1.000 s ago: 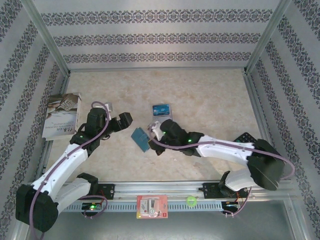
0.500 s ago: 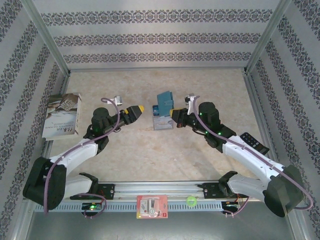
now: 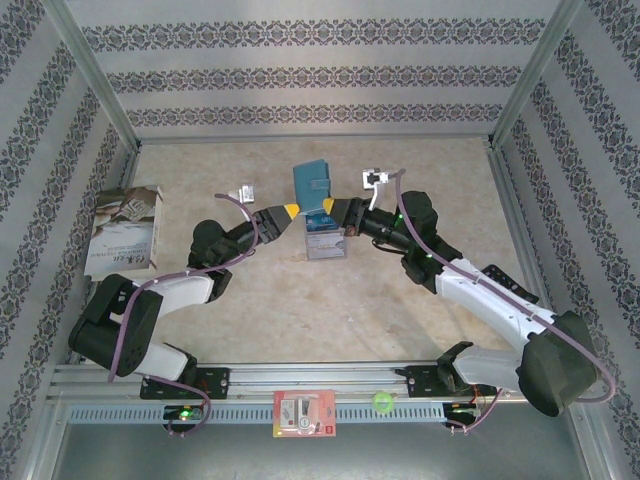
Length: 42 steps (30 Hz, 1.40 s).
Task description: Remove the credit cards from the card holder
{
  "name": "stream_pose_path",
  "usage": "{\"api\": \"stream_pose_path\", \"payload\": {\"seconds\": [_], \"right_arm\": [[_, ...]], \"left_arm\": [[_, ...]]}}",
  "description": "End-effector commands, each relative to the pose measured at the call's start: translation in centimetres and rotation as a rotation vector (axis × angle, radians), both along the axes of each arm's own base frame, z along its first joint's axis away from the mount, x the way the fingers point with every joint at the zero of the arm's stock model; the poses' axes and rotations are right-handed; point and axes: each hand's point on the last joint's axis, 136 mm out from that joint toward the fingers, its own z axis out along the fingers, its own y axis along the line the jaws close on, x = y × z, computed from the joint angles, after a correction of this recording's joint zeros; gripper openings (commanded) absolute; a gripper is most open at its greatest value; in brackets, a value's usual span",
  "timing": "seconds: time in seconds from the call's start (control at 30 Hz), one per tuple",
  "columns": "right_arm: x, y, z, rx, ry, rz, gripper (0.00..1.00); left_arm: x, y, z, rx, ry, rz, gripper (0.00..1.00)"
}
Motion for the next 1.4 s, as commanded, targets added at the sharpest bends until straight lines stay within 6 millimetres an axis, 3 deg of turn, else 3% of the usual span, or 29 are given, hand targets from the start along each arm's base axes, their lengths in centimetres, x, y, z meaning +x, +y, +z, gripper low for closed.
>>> {"api": "stream_pose_path", "payload": {"seconds": [0.0,0.07,0.17,0.4,0.47,0.53,0.63,0.8,0.93,1.37], "right_arm": [[-1.0,1.3,2.5,0.067,-0.05,0.065,0.0],[-1.1,1.6,2.0,0.064,-0.034,0.073,0.0],[-1.2,1.8,1.1,0.063,-0.008,0.078,0.0],[-0.6,0.3,-0.3,-0.01,0.054,-0.006,0.01],[-0.5,-0.4,-0.3,-0.055,0.069,-0.047,0.14],[-0.5,-1.3,0.1,-0.123,0.072,-0.116,0.34],[-1.1,-2.1,1.3,-0.199,0.038,-0.206,0.49],[-1.1,-1.0,1.9,-0.192,0.112,-0.239,0.5],[-0.9,-0.1,1.6,-0.196,0.154,-0.27,0.5],[-0.9,1.7,0.2,-0.213,0.227,-0.23,0.44]], "left_arm": [[-1.4,-1.1,3.9,-0.05,-0.134,-0.061,0.72],[-1.6,-1.5,4.1,-0.048,-0.142,-0.072,0.69],[-1.9,-1.9,4.4,-0.05,-0.148,-0.083,0.56],[-2.2,-2.0,3.7,0.021,-0.115,-0.065,0.1],[-2.3,-2.1,3.3,0.081,-0.107,-0.035,0.0],[-2.2,-2.1,1.9,0.212,-0.067,0.025,0.0],[-2.2,-2.0,0.1,0.428,-0.028,0.119,0.0],[-2.5,-2.0,-0.6,0.592,-0.035,0.229,0.0],[-2.9,-2.3,0.0,0.696,-0.098,0.302,0.0],[-3.6,-2.7,1.1,0.717,-0.167,0.344,0.0]]}}
